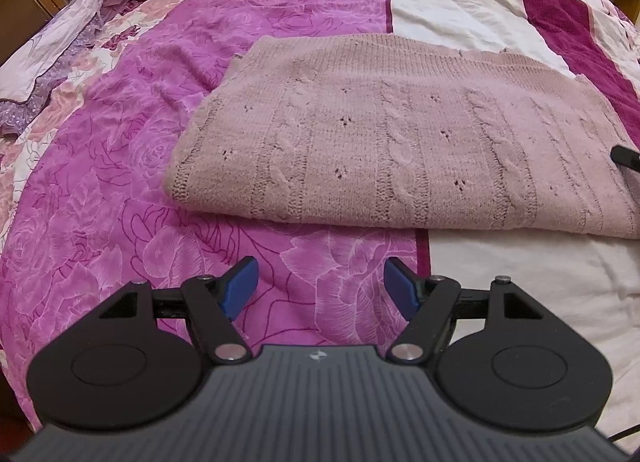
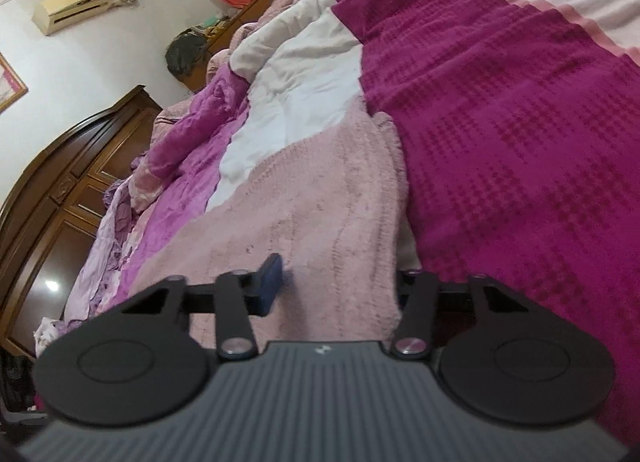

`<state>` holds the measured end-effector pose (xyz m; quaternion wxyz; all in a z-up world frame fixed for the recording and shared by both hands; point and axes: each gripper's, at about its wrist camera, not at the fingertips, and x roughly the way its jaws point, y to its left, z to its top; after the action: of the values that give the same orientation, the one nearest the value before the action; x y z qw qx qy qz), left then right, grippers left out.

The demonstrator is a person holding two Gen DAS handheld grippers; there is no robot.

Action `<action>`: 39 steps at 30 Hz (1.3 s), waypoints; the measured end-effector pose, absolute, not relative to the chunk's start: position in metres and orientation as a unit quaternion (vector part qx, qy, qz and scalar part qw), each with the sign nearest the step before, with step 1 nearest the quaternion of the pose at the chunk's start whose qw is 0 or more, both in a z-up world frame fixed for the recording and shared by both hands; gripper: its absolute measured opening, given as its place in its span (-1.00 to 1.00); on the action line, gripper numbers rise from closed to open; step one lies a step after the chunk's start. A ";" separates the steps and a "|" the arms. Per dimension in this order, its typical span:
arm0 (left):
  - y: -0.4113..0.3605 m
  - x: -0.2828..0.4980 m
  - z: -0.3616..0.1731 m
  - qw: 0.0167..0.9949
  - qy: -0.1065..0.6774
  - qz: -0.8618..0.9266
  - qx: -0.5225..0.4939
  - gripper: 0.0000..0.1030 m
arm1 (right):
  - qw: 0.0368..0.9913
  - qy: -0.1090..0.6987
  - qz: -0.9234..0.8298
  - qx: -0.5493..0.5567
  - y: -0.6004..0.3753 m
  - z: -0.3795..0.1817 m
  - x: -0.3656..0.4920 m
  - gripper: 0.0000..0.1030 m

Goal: Fold small clothes

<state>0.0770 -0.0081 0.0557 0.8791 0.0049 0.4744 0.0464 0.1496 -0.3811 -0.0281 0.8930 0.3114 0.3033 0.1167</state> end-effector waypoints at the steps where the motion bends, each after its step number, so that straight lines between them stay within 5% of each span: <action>1: -0.008 0.077 0.056 0.879 0.474 0.047 0.005 0.47 | 0.891 0.301 0.119 0.317 -0.383 -0.028 0.149 -0.42; 39: 0.003 0.066 0.063 0.880 0.472 0.061 0.011 0.47 | 0.881 0.283 0.124 0.358 -0.379 -0.014 0.147 -0.50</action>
<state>0.0662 0.0035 0.0632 0.8796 0.0112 0.4717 0.0614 0.1474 -0.3786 -0.0137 0.8809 0.3585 0.2831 0.1241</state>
